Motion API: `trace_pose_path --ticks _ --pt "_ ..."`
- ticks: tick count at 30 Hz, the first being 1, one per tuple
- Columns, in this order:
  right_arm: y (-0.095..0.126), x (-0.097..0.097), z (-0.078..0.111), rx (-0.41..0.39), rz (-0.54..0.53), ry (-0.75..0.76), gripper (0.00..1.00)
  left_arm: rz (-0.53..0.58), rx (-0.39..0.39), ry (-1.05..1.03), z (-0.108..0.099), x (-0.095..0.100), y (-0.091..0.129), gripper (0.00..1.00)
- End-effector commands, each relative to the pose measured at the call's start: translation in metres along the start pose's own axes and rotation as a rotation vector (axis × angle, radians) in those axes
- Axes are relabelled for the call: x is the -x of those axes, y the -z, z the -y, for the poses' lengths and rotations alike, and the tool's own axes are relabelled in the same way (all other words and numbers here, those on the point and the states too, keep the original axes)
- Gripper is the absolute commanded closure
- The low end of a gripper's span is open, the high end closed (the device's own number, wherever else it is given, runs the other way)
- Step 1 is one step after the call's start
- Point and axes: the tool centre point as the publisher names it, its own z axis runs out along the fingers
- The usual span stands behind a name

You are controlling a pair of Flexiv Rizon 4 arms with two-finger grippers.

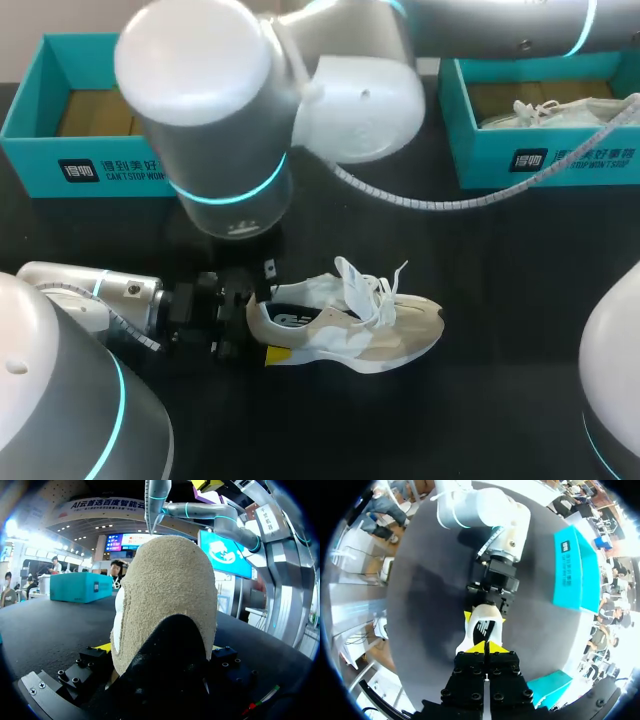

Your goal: Take the shoe out of the shoebox, open the shoe tongue, remove and reinsert the insole, then place the shoe into the shoebox

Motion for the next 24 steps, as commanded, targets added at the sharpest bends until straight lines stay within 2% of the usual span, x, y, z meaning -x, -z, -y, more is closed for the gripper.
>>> trace_pose_path --ticks 1,5,7,19,20,22,24 --pt "-0.033 -0.004 -0.003 0.025 -0.015 0.006 1.0 0.002 0.0 0.0 -0.004 0.001 -0.003 1.0" --pt "-0.049 -0.009 -0.003 0.051 -0.033 0.006 1.0 0.002 0.0 0.0 -0.004 0.001 -0.003 1.0" --pt "-0.058 -0.012 0.002 0.037 -0.074 -0.024 1.0 0.002 0.0 0.0 -0.004 0.001 -0.003 1.0" --pt "-0.058 -0.012 0.002 0.037 -0.074 -0.024 1.0 0.002 0.0 0.0 -0.004 0.001 -0.003 1.0" --pt "-0.065 -0.011 0.002 0.011 -0.092 -0.027 1.0 0.002 0.0 0.0 -0.004 0.001 -0.003 1.0" --pt "-0.075 -0.009 0.007 0.055 -0.101 -0.038 1.0 0.002 0.0 0.0 -0.004 0.001 -0.003 1.0" --pt "-0.084 -0.008 0.012 0.037 -0.115 -0.06 1.0 0.002 0.0 0.0 -0.004 0.001 -0.003 1.0"
